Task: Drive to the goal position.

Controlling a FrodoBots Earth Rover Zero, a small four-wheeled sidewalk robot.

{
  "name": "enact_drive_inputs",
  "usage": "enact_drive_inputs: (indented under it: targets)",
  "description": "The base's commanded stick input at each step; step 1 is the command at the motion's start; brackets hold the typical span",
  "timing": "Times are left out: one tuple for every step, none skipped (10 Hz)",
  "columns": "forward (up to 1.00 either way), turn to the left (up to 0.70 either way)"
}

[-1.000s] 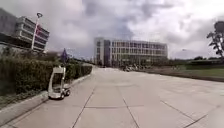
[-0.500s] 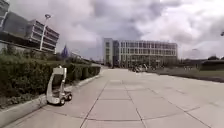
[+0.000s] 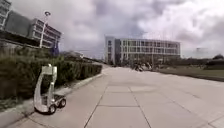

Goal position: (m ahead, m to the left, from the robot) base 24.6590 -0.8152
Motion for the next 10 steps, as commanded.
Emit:
enact_drive_inputs:
  targets:
    - [0.70,0.00]
    - [0.70,-0.21]
    - [0.70,-0.18]
    - [0.70,-0.01]
    - [0.70,-0.23]
    - [0.70,-0.26]
    - [0.70,-0.26]
    - [0.70,-0.01]
    - [0.70,0.00]
    - [0.70,0.00]
